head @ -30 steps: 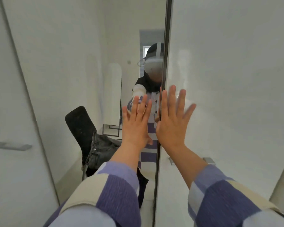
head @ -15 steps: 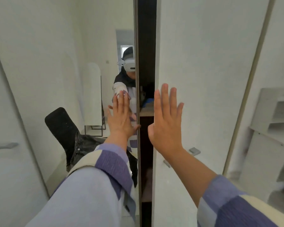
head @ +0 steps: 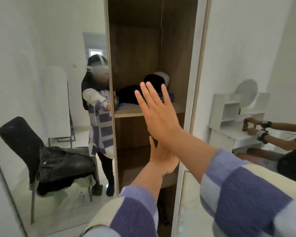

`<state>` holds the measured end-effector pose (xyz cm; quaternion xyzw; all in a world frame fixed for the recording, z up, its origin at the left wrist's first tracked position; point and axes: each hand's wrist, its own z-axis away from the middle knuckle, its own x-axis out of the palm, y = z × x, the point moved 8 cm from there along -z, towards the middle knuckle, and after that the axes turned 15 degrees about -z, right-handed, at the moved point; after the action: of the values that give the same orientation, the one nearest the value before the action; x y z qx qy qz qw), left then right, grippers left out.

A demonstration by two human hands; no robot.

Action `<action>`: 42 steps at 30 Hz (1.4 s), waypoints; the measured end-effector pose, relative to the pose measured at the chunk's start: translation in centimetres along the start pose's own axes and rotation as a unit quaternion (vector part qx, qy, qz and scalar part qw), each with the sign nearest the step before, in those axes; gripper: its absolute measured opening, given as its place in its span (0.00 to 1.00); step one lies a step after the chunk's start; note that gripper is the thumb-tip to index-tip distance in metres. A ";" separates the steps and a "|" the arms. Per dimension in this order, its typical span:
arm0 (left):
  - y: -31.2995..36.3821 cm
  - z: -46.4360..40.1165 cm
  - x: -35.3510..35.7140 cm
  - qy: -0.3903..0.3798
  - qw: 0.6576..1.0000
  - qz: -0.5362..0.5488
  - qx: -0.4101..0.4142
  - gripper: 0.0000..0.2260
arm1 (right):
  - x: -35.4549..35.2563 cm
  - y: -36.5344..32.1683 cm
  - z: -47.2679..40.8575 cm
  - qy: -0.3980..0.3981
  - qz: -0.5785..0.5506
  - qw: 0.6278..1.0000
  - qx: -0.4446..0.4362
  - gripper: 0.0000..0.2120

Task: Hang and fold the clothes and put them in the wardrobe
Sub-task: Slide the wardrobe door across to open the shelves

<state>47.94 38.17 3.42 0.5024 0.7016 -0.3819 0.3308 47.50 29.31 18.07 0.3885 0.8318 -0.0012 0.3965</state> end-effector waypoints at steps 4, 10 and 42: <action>4.6 0.5 -1.4 -0.044 0.995 0.036 0.081 0.25 | 0.9 6.3 1.7 -0.089 0.145 0.981 0.089 0.36; 11.2 -0.8 -2.9 -0.080 0.984 0.077 0.139 0.26 | 2.1 14.6 7.3 -0.176 0.223 0.942 0.180 0.43; 32.4 -9.5 4.8 -0.185 0.945 0.269 -0.031 0.44 | 6.6 38.5 18.6 -0.114 0.298 0.948 -0.011 0.30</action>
<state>76.88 55.17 -2.56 0.5827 0.4782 -0.3425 0.5608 82.17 54.68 12.78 0.6119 0.6272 0.0819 0.4749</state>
